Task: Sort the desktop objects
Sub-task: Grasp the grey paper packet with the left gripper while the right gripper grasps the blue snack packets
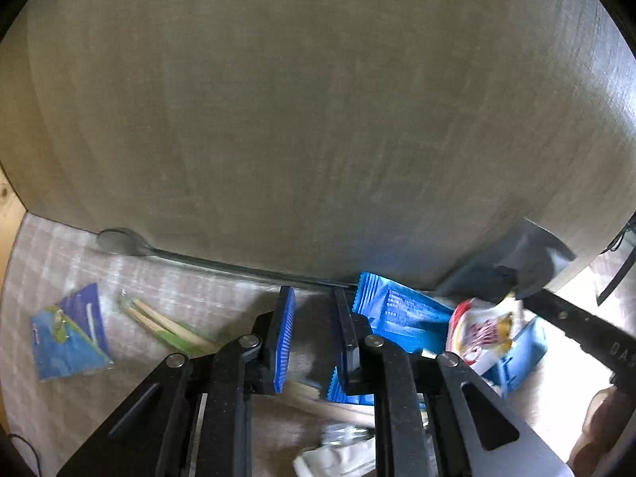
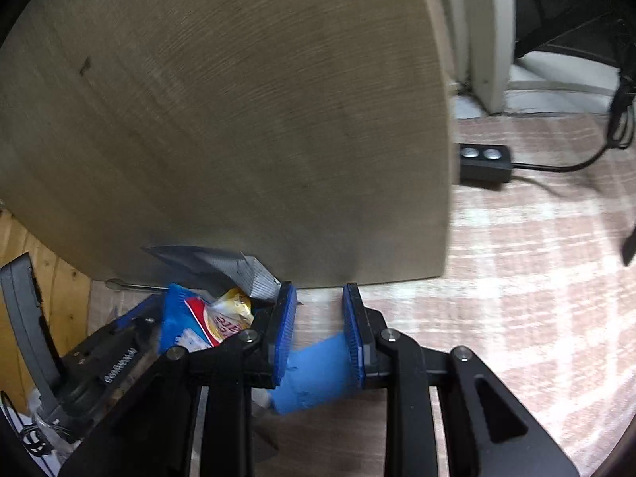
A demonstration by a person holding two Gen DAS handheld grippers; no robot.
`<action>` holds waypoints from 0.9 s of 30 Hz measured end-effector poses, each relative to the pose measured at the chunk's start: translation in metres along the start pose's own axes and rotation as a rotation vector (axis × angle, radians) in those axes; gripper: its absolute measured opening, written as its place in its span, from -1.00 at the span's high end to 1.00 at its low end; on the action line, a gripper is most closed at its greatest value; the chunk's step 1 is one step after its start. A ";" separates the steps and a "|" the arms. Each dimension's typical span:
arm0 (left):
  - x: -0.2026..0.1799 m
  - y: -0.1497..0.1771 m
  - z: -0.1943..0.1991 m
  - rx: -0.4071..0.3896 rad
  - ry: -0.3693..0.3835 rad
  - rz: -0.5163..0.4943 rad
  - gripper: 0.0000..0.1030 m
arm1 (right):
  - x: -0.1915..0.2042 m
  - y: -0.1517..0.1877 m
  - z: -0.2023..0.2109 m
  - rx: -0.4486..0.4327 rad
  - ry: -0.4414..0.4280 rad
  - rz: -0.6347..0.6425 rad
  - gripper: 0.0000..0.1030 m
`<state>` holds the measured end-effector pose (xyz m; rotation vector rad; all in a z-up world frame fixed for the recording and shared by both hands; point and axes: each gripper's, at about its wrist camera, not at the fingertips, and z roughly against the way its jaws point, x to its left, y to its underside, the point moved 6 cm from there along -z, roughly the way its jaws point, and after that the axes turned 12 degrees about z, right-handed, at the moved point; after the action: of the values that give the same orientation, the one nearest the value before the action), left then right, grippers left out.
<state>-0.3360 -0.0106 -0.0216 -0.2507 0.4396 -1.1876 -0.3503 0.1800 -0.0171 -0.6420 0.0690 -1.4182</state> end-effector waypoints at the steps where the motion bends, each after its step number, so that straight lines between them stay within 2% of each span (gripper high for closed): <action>1: -0.002 0.001 0.000 0.004 0.015 0.002 0.69 | 0.003 0.000 -0.002 0.002 -0.014 0.007 0.53; 7: -0.022 0.022 0.004 0.019 0.067 -0.093 0.70 | 0.034 0.011 -0.013 0.060 -0.062 0.142 0.53; 11: -0.032 0.051 0.014 0.052 0.110 -0.154 0.76 | 0.044 0.033 -0.006 0.090 -0.054 0.231 0.62; 17: -0.039 0.111 0.040 0.096 0.164 -0.233 0.78 | 0.042 0.082 0.022 0.143 -0.040 0.322 0.67; 20: -0.044 0.148 0.058 0.137 0.198 -0.286 0.78 | 0.033 0.113 0.042 0.169 -0.047 0.321 0.67; 22: -0.043 0.164 0.069 0.143 0.196 -0.303 0.76 | 0.025 0.136 0.056 0.186 -0.068 0.292 0.67; 23: -0.040 0.170 0.077 0.138 0.192 -0.303 0.66 | 0.023 0.152 0.066 0.208 -0.072 0.306 0.67; 27: -0.024 0.182 0.115 0.071 0.185 -0.246 0.64 | 0.013 0.189 0.089 0.263 -0.074 0.324 0.67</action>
<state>-0.1389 0.0724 0.0099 -0.1362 0.5376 -1.4718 -0.1425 0.2036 -0.0241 -0.4413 -0.0693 -1.0667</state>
